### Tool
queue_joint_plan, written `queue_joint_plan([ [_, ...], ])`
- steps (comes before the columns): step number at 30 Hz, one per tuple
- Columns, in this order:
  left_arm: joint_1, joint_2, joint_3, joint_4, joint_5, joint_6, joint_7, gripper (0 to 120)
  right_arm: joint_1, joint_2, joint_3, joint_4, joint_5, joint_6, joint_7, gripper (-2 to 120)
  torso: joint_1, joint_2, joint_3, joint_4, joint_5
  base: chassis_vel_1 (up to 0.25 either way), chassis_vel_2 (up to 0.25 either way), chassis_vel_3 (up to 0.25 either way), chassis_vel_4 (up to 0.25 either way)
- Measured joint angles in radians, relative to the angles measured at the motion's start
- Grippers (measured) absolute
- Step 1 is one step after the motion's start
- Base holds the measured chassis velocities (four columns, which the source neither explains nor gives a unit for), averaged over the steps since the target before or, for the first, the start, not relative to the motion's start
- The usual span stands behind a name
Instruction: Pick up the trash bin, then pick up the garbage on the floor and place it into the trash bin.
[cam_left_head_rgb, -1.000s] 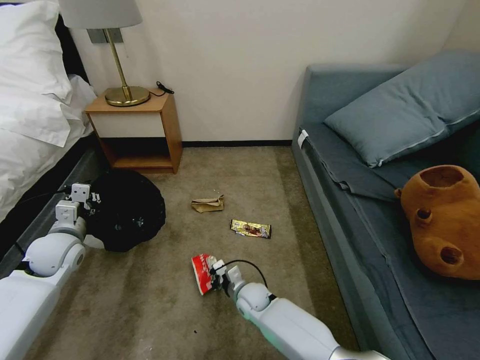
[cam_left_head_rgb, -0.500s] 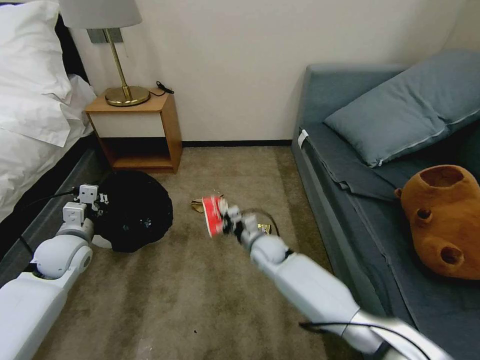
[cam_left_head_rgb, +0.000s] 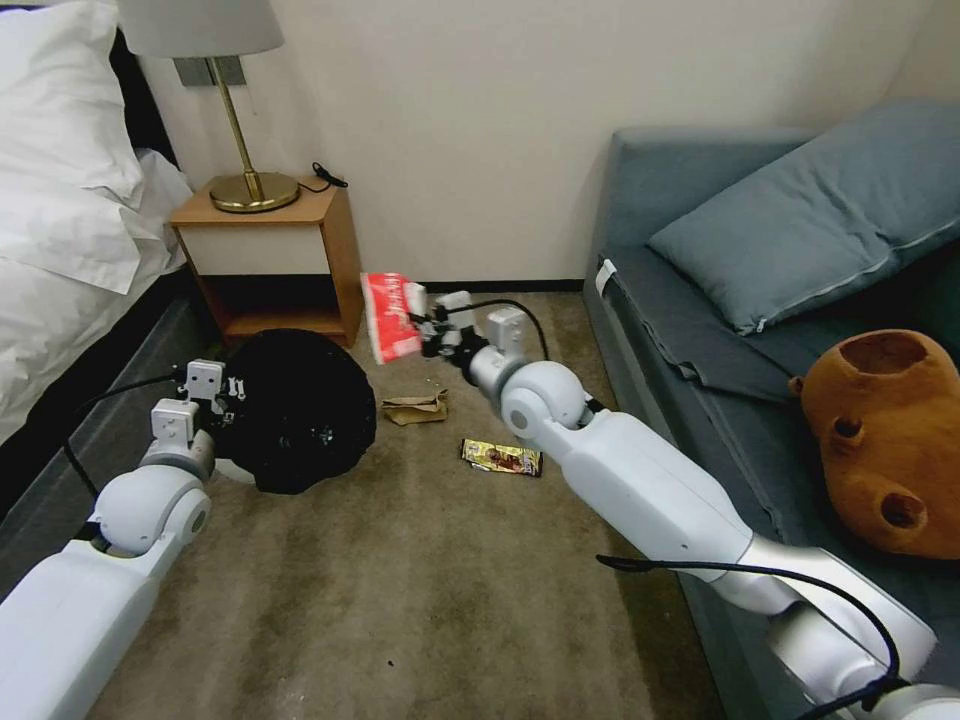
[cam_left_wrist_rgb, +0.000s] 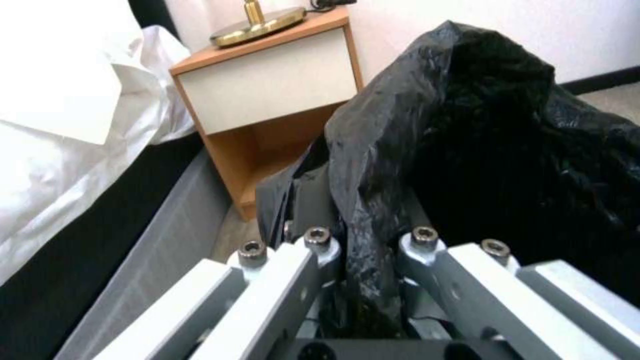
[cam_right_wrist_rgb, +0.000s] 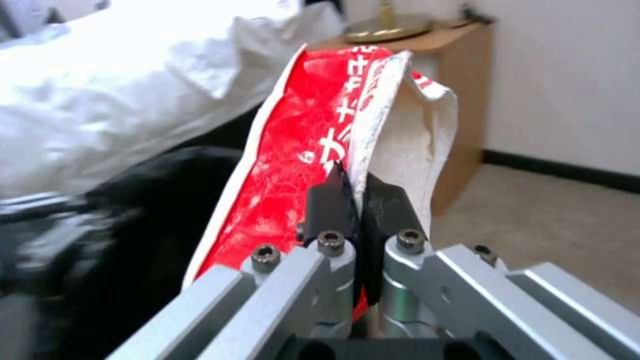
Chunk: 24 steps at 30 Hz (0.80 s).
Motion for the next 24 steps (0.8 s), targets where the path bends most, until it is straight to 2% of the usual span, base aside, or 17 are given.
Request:
queue_joint_plan([
  [4, -0.001, -0.006, 0.004, 0.0, 0.0, 0.0, -0.002, 4, 0.007, 0.029, -0.055, 0.002, 0.01, -0.009, 0.012, 0, 0.0, 0.0, 0.0, 0.0, -0.0001, 0.0, 0.0, 0.0, 0.0],
  [9, 0.004, -0.022, 0.003, -0.001, 0.001, 0.0, -0.003, 4, -0.013, 0.081, -0.127, -0.085, -0.033, 0.013, 0.014, 0, 0.0, 0.0, 0.0, 0.0, -0.0003, 0.0, 0.0, 0.0, 0.0],
  [19, 0.012, -0.043, 0.001, 0.005, 0.009, -0.005, -0.003, 4, -0.069, 0.122, -0.157, -0.161, -0.104, 0.042, 0.007, 0, 0.0, 0.0, 0.0, -0.0002, -0.0003, 0.0, 0.0, 0.0, 0.0],
  [20, 0.013, -0.045, 0.001, 0.007, 0.011, -0.005, -0.003, 4, -0.073, 0.122, -0.16, -0.161, -0.107, 0.042, 0.006, 1, 0.0, 0.0, 0.0, -0.0002, -0.0001, 0.0, 0.0, 0.0, 0.0],
  [21, 0.014, -0.048, 0.001, 0.009, 0.012, -0.006, -0.003, 4, -0.078, 0.122, -0.165, -0.161, -0.111, 0.042, 0.008, 8, 0.0, 0.0, 0.0, -0.0002, -0.0002, 0.0, 0.0, 0.0, 0.0],
  [22, 0.014, -0.048, 0.001, 0.009, 0.012, -0.006, -0.003, 4, -0.078, 0.122, -0.165, -0.161, -0.111, 0.042, 0.008, 8, 0.0, 0.0, 0.0, -0.0002, -0.0002, 0.0, 0.0, 0.0, 0.0],
  [24, 0.012, -0.051, 0.002, 0.011, 0.013, -0.006, -0.003, 4, -0.083, 0.122, -0.169, -0.157, -0.117, 0.042, 0.012, 19, 0.0, 0.0, 0.0, -0.0001, -0.0001, 0.0, 0.0, 0.0, 0.0],
])
